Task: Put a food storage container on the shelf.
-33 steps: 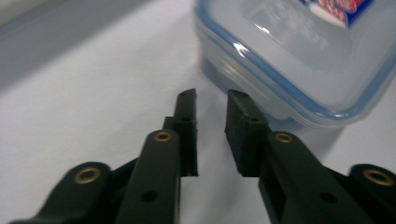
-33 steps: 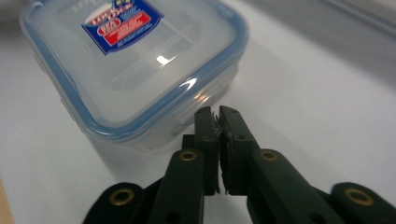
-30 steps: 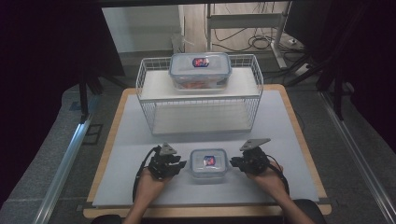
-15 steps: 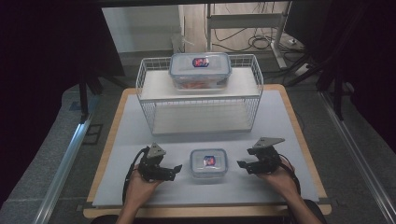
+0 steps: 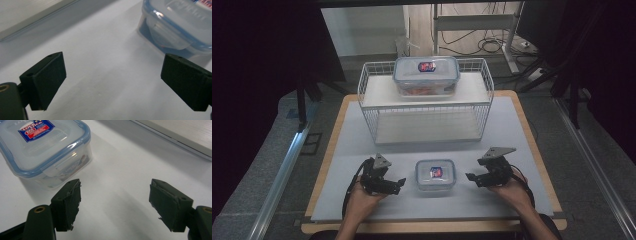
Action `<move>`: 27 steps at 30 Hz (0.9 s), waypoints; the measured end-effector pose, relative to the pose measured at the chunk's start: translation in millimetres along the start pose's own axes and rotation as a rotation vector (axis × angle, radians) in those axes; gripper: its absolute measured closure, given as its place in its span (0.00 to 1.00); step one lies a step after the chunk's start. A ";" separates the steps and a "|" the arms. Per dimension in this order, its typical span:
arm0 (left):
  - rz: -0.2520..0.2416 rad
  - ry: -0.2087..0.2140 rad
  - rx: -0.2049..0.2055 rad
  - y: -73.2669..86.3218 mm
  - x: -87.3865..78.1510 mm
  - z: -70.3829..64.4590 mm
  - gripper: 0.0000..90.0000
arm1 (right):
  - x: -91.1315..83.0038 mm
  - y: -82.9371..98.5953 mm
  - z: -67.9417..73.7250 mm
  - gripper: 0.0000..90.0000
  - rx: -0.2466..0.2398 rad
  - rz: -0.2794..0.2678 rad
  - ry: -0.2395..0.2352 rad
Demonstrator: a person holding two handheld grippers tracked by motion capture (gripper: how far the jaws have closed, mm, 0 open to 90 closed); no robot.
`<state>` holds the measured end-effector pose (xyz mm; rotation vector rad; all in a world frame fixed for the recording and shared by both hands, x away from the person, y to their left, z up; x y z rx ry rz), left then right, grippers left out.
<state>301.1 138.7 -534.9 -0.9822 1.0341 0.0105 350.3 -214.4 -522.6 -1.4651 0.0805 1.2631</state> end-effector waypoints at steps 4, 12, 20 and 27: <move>-0.031 0.017 -0.027 -3.5 -2.0 -1.1 0.08 | -1.6 -1.5 0.1 0.33 0.023 0.014 -0.016; -0.094 0.086 -0.052 -13.8 -4.7 -2.3 0.16 | -9.3 -11.4 7.0 0.38 0.095 0.012 -0.087; -0.129 0.182 -0.051 -29.1 3.2 -8.4 0.19 | 2.1 -18.5 23.4 0.33 0.117 0.033 -0.171; -0.122 0.305 -0.086 -34.4 18.8 -11.4 0.22 | 17.1 -21.9 30.9 0.30 0.156 0.067 -0.244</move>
Point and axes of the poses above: each handheld gripper's, and its own axes: x roughly forward along the jaws, y roughly out of its underside, z roughly to its left, the point moved 3 cm from there along x, roughly forward along the jaws, and after that the axes turned 15 degrees about x, right-handed, at the moved point
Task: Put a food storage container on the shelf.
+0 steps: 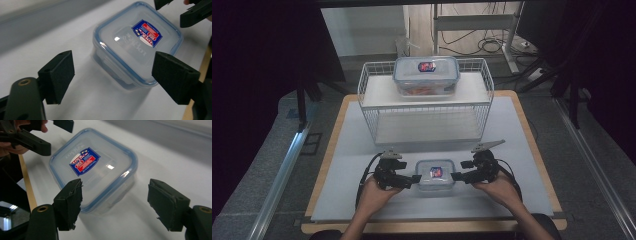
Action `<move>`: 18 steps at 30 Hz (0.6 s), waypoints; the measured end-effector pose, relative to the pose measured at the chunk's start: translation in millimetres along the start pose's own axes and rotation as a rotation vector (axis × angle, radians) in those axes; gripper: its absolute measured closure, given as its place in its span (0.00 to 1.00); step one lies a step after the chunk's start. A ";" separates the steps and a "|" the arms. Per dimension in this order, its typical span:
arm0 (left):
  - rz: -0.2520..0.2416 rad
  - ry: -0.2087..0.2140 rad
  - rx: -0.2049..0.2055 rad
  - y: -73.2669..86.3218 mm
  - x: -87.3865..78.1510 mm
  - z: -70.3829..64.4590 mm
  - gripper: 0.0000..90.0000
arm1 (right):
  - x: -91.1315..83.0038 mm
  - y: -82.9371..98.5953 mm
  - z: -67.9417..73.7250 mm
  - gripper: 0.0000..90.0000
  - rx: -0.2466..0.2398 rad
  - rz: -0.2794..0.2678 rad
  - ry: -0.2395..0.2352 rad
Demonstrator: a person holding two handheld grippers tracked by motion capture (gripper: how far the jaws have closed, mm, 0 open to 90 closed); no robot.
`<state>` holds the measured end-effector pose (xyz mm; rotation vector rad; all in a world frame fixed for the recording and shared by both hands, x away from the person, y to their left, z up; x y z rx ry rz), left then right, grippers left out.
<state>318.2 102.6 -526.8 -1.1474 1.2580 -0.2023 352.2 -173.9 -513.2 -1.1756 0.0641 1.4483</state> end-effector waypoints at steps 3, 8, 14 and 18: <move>0.000 0.051 -0.029 0.4 6.7 2.3 0.24 | 6.7 0.3 -1.6 0.30 0.027 0.026 -0.016; -0.006 0.129 -0.073 1.1 17.3 4.0 0.25 | 16.6 0.7 -5.0 0.29 0.093 0.074 -0.078; -0.012 0.190 -0.115 2.3 21.6 4.0 0.26 | 22.9 0.3 -7.0 0.33 0.160 0.111 -0.142; -0.021 0.197 -0.126 3.6 19.1 4.9 0.32 | 19.4 0.8 -7.9 0.39 0.174 0.108 -0.145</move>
Point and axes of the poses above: each handheld gripper's, and its own axes: x roughly forward along the jaws, y roughly out of its underside, z roughly to its left, the point moved 3 cm from there along x, roughly forward along the jaws, and after that the axes turned 15 degrees about x, right-handed, at the moved point
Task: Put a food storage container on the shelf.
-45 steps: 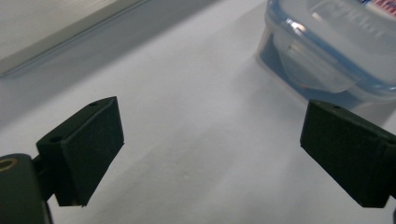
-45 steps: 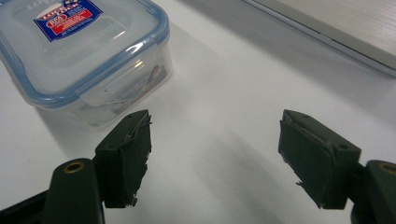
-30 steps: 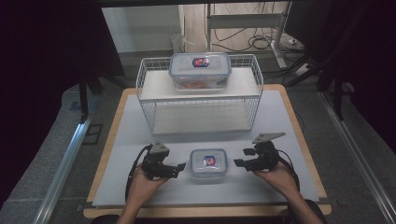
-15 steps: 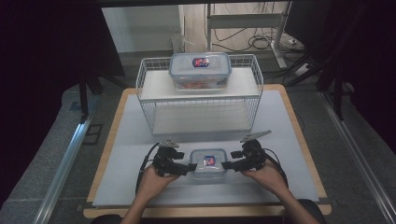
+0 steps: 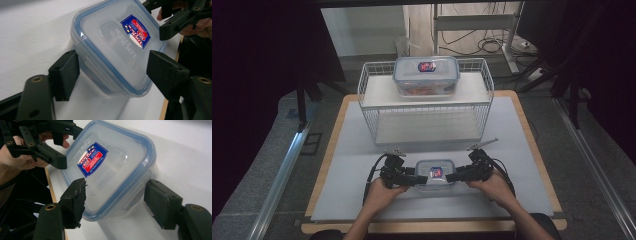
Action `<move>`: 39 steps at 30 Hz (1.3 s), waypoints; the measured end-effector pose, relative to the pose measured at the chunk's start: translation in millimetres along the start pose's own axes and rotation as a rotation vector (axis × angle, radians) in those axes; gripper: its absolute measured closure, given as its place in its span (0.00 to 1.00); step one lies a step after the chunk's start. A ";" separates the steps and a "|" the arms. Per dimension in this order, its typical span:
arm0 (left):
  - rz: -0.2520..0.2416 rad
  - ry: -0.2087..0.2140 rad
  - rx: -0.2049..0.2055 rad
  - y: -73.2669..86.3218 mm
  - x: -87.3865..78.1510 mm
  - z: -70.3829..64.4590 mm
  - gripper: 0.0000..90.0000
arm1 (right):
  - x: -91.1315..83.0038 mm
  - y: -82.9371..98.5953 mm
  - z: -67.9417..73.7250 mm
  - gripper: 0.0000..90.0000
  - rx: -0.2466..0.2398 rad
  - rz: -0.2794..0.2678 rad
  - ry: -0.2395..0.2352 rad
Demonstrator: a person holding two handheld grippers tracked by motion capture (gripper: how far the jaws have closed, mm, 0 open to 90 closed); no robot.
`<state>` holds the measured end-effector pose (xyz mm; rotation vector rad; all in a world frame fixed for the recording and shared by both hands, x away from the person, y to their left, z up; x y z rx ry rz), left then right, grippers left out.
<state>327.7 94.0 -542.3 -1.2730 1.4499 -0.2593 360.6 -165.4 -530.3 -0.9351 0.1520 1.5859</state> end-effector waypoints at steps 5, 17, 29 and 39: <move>-0.007 0.003 -0.003 1.1 -4.3 -1.4 0.39 | -3.6 1.6 0.5 0.44 0.009 -0.009 -0.006; -0.040 0.028 -0.010 8.3 -12.9 -7.8 0.54 | -13.8 11.0 4.3 0.60 0.018 -0.054 -0.030; -0.064 0.056 -0.029 11.7 -17.1 -8.8 0.60 | -15.6 18.5 5.1 0.62 0.024 -0.041 -0.056; -0.060 0.046 -0.047 8.7 -18.2 -8.2 0.60 | -16.2 17.6 8.3 0.62 0.012 -0.053 -0.041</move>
Point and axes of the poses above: each handheld gripper's, and its own axes: x roughly forward along the jaws, y roughly out of its underside, z roughly to its left, the point moved 3 cm from there along x, roughly forward along the jaws, and after that the axes turned 15 degrees about x, right-handed, at the moved point
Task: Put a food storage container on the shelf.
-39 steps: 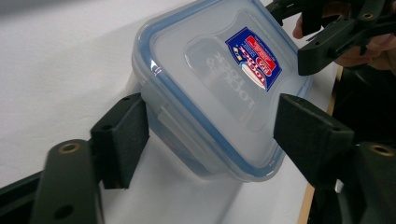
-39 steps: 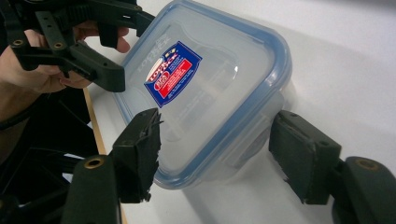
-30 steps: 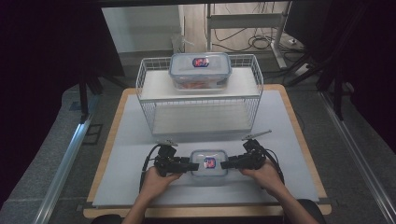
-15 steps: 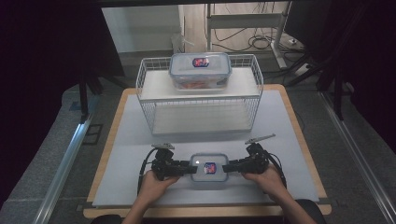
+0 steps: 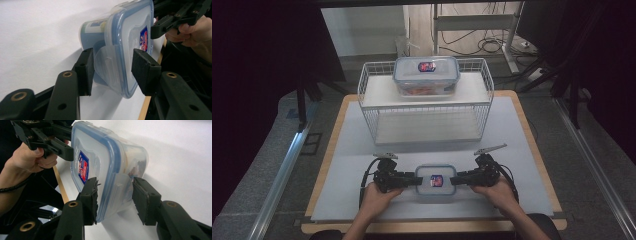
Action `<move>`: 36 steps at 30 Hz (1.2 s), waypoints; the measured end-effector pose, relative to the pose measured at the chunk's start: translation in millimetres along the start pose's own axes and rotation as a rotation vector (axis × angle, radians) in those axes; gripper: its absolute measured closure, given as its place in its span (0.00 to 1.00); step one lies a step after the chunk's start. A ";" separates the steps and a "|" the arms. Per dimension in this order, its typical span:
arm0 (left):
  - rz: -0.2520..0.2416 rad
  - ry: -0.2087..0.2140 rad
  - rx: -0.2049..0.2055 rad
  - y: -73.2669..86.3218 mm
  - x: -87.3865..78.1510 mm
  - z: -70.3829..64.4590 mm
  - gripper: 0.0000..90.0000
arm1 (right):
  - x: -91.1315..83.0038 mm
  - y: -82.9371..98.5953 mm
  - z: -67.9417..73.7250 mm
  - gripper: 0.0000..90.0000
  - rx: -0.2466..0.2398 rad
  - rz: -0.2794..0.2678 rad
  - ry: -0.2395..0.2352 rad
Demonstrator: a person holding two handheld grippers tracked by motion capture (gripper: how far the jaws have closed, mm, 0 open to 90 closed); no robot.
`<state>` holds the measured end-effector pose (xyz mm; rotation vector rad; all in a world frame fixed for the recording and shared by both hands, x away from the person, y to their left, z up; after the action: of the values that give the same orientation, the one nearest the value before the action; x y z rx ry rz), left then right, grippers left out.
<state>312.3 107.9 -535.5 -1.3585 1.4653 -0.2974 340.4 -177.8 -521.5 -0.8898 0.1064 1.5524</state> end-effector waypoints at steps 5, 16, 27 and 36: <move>-0.013 -0.014 0.005 -5.0 -1.9 0.1 0.60 | -1.9 -3.2 5.0 0.62 -0.029 -0.019 0.021; -0.065 -0.063 0.091 -40.6 -27.6 -6.6 0.60 | -17.5 -28.6 25.4 0.62 -0.079 -0.093 -0.010; -0.118 -0.127 0.170 -95.2 -62.0 -14.3 0.60 | -44.5 -75.4 62.1 0.63 -0.171 -0.175 -0.027; -0.144 -0.143 0.202 -132.4 -79.3 -11.6 0.60 | -62.4 -109.1 82.6 0.63 -0.209 -0.221 -0.021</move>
<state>361.2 126.3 -389.8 -1.2957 1.1887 -0.4207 392.9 -159.5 -381.8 -1.0127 -0.1674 1.3815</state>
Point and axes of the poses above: each handheld gripper's, and its own axes: x roughly forward along the jaws, y roughly out of its underside, z roughly to its left, the point moved 3 cm from there along x, roughly forward along the jaws, and after that the axes turned 15 degrees about x, right-handed, at the moved point
